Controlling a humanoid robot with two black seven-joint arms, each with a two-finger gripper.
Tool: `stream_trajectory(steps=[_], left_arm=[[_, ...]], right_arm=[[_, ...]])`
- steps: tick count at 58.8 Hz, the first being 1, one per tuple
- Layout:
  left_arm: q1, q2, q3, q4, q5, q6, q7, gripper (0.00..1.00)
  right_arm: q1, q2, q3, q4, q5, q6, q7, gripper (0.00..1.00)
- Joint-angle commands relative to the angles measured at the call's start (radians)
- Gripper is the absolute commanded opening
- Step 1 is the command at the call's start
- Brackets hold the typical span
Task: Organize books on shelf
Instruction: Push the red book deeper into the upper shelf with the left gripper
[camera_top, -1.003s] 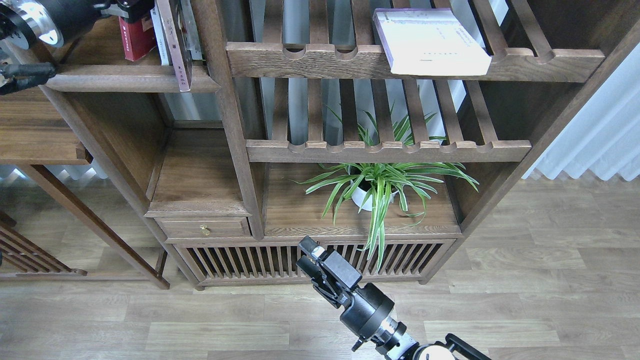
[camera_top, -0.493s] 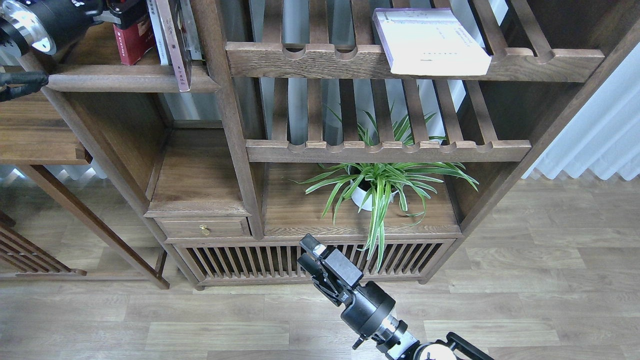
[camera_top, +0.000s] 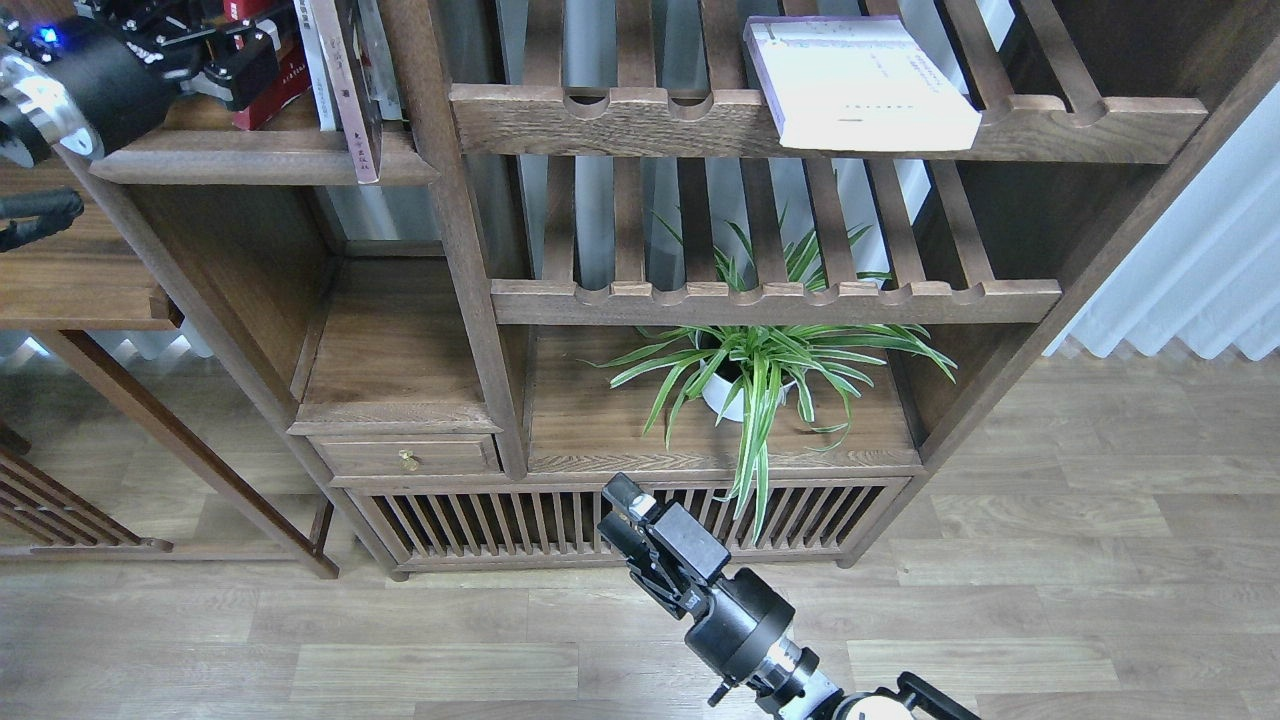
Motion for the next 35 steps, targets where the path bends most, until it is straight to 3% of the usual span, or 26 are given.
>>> stream_trajectory(steps=[1,17,35], left_arm=[[0.03,0.032,-0.018,-0.056,-0.016,0.0,0.002,0.52],[0.191,0.067,-0.102,-0.223,-0.084,0.0,0.057,0.52],[0.386,0.067,-0.225,-0.372,-0.11,0.0,0.07,0.51]], right_arm=[[-0.009,0.0,0.0,0.006,-0.001,0.0,-0.001,0.99],[-0.025,-0.003,0.001,0.02,-0.001,0.0,-0.001,0.99],[-0.022,0.0,0.044,0.02,-0.001,0.0,0.001,0.99]])
